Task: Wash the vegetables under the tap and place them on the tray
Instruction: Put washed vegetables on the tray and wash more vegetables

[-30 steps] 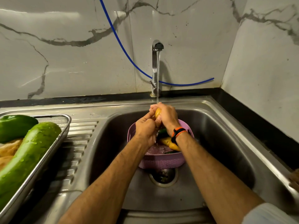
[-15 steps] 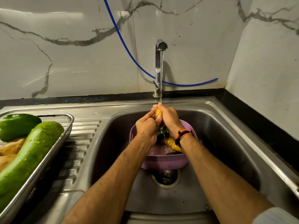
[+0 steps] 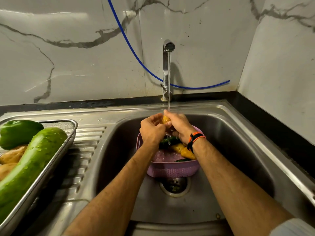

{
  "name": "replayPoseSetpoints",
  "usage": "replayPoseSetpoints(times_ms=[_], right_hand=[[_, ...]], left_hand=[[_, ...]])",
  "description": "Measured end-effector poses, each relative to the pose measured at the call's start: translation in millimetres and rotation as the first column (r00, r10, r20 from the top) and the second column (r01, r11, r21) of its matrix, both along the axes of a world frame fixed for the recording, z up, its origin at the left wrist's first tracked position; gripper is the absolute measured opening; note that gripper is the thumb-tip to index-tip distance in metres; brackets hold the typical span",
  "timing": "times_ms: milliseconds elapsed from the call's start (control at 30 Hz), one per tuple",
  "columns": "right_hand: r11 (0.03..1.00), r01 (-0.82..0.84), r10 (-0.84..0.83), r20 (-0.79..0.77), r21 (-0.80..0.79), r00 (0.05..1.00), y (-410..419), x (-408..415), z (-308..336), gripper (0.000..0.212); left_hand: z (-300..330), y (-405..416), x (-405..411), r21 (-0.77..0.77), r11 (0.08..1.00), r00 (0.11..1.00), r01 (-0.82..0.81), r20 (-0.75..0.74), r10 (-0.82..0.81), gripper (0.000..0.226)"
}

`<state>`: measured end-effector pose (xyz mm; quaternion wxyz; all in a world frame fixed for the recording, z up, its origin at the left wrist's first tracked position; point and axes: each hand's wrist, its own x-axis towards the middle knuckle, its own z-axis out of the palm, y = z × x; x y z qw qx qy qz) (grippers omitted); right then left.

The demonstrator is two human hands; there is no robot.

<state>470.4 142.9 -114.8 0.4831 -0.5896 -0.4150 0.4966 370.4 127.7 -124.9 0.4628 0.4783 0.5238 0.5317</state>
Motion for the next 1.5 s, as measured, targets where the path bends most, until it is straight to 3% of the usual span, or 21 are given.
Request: replayPoseSetpoints(times_ms=[133, 233, 300, 500, 633, 1000, 1133, 1267, 1333, 1433, 1500], right_hand=[[0.998, 0.028, -0.030, 0.026, 0.059, 0.999, -5, 7, -3, 0.032], [0.992, 0.104, -0.100, -0.065, 0.069, 0.993, -1, 14, -3, 0.031], [0.991, 0.116, -0.108, -0.114, 0.065, 0.988, 0, 16, -3, 0.034], [0.990, 0.041, -0.039, -0.019, 0.138, 0.999, 1, 10, -3, 0.015], [0.979, 0.098, -0.091, -0.051, 0.181, 0.995, 2, 3, -3, 0.016], [0.994, 0.070, -0.083, 0.158, 0.084, 0.984, 0, -15, -2, 0.035], [0.990, 0.110, -0.121, 0.138, 0.089, 0.983, -4, -17, -4, 0.043], [0.975, 0.188, -0.205, 0.156, 0.117, 0.966, -3, -24, 3, 0.034], [0.972, 0.222, -0.233, 0.169, 0.082, 0.958, -2, -23, 10, 0.027], [0.986, 0.164, -0.165, 0.052, 0.033, 0.985, -6, -16, 12, 0.031], [0.989, 0.113, -0.116, 0.029, 0.091, 0.993, -9, -20, 7, 0.026]], left_hand=[[-1, -1, -4, 0.019, 0.998, 0.996, 0.061, -0.068, -0.060, 0.039], [0, 1, -7, -0.021, 0.985, 0.986, 0.168, 0.025, -0.168, 0.023], [-2, 4, -7, -0.068, 0.985, 0.984, 0.161, 0.084, -0.156, 0.016], [-5, 10, -9, -0.159, 0.984, 0.980, 0.076, 0.193, -0.045, 0.015], [2, 7, -8, -0.176, 0.972, 0.942, 0.156, 0.323, -0.092, 0.019], [-1, 2, -1, -0.152, 0.962, 0.945, 0.228, 0.272, -0.181, 0.033], [-4, 2, 4, -0.120, 0.968, 0.950, 0.222, 0.252, -0.186, 0.032], [-8, 8, 11, -0.107, 0.993, 0.979, 0.045, 0.203, -0.022, 0.033], [-6, 5, 10, -0.097, 0.990, 0.974, 0.107, 0.208, -0.085, 0.040], [-5, 4, 6, -0.091, 0.978, 0.961, 0.188, 0.221, -0.165, 0.036], [-4, 6, 8, -0.106, 0.991, 0.970, 0.087, 0.233, -0.061, 0.034]])
